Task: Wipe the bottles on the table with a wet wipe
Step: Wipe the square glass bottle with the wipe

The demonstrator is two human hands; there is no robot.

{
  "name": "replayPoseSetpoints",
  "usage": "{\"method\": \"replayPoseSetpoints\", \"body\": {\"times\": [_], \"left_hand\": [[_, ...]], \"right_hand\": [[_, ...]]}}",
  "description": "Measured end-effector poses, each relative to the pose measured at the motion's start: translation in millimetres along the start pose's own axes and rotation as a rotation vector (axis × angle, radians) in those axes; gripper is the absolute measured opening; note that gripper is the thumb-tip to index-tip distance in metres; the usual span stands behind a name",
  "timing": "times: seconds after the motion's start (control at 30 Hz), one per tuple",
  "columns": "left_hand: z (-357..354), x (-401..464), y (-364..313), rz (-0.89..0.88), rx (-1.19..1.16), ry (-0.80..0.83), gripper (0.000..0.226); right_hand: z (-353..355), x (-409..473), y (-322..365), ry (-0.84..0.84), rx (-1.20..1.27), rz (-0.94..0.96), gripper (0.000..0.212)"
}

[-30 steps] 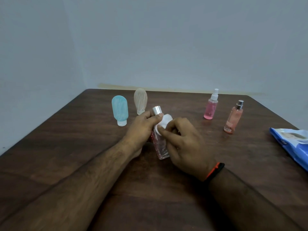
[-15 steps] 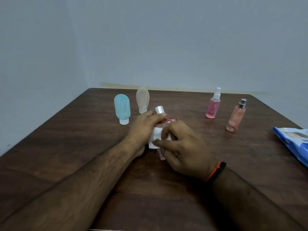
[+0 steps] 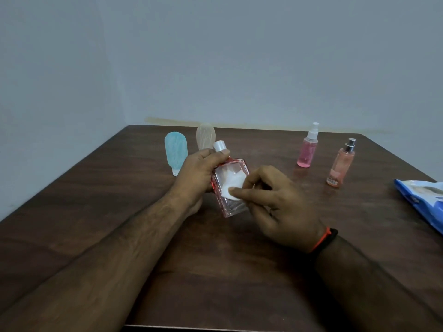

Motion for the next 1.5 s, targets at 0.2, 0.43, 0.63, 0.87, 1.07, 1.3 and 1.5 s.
{"method": "replayPoseSetpoints", "body": {"times": [0.2, 0.43, 0.63, 0.87, 1.07, 1.3, 1.5], "left_hand": [[2, 3, -5, -0.023, -0.019, 0.03, 0.018], [7, 5, -5, -0.051, -0.003, -0.028, 0.017], [14, 7, -12, -0.053, -0.048, -0.037, 0.018], [12, 8, -9, -0.078, -0.056, -0.063, 0.019], [17, 10, -10, -0.065, -0.083, -0.048, 0.018], [-2, 4, -8, -0.074, 0.026, 0.12, 0.02], [-9, 1, -11, -0.09, 0.086, 0.187, 0.028]], "right_hand": [[10, 0, -19, -0.148, -0.078, -0.195, 0.025], [-9, 3, 22, 0.07, -0.157, 0.136, 0.026], [13, -1, -14, -0.126, -0.136, -0.17, 0.021], [-6, 4, 24, 0.069, -0.152, 0.119, 0.026], [14, 0, -10, -0.144, -0.134, -0.14, 0.022], [3, 3, 1, -0.072, -0.137, -0.049, 0.027], [15, -2, -30, -0.279, 0.045, -0.29, 0.035]]}}
Point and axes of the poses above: each hand's wrist, its own x-axis towards the middle knuckle, its own z-axis out of the back of the hand, y = z × x, the point moved 8 cm from there along x, towards the middle knuckle, and after that the axes turned 15 degrees about -x, right-handed, at the moved point
